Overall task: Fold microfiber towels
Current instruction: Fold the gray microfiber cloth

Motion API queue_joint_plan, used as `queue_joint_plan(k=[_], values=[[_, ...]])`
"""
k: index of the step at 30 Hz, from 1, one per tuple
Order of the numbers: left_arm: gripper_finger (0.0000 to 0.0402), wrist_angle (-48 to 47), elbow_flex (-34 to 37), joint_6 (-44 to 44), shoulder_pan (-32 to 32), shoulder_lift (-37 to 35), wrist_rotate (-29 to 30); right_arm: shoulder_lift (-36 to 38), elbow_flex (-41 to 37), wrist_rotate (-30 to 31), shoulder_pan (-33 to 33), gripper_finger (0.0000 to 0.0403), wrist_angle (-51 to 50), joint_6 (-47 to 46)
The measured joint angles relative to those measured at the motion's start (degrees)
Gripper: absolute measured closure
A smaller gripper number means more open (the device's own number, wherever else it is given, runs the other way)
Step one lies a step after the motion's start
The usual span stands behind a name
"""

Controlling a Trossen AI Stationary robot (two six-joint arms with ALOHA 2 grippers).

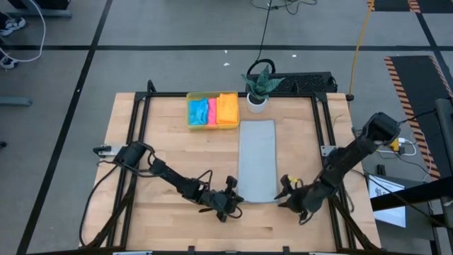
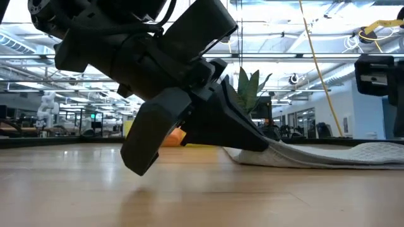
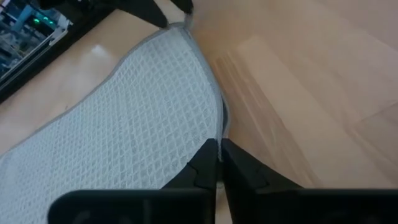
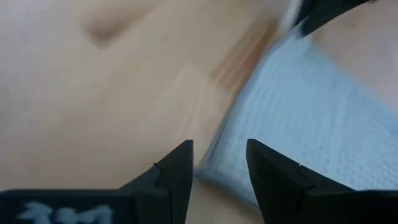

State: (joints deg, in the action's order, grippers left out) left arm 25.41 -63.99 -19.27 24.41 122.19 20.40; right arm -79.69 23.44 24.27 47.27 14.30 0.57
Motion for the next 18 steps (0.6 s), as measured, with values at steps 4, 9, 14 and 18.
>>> queue_joint_plan(k=[4,9,14,18], values=[[0.0377,0.15,-0.01,0.37,-0.01,0.00,0.18,-5.83,6.98,0.94,0.02,0.0270,-11.45,1.46],[0.0395,0.03,-0.02,0.57,-0.01,-0.02,0.18,-8.85,12.65,2.78,-0.38,0.0283,-22.70,-1.48],[0.0379,-0.02,-0.02,1.70,-0.01,-0.07,0.18,-8.90,12.83,2.58,-1.42,0.0315,-24.41,-1.92],[0.0374,-0.02,-0.04,1.60,-0.01,-0.09,0.18,-8.90,12.82,2.58,-3.02,0.0358,-26.16,-3.61]])
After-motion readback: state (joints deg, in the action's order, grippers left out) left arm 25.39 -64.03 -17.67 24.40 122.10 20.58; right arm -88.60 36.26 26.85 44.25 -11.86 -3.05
